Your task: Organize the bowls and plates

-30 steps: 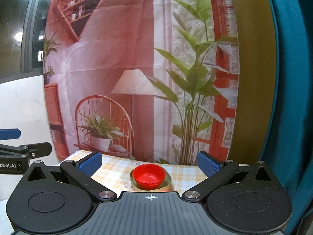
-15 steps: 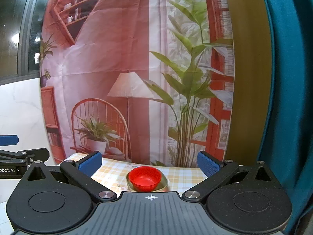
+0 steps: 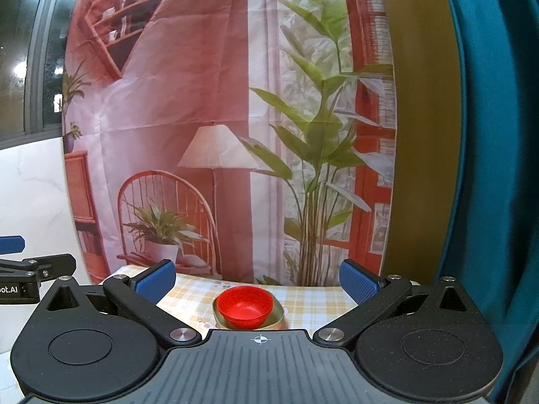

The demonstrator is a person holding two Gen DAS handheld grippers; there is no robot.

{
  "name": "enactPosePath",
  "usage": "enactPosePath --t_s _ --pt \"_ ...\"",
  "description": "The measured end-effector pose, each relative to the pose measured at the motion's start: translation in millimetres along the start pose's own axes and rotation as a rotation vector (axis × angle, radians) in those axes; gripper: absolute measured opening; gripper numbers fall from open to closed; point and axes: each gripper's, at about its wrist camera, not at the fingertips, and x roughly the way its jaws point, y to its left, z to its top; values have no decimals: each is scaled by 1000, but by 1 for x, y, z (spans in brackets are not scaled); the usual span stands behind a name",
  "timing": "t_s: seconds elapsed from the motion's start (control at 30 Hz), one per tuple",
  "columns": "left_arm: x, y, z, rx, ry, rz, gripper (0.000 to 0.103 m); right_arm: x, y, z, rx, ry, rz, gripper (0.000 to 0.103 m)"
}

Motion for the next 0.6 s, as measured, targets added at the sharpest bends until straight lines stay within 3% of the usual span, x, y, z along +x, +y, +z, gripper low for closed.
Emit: enactPosePath --t_s 0.6 --pt "-2 -1 1 0 -6 6 103 0 1 0 -2 1 1 103"
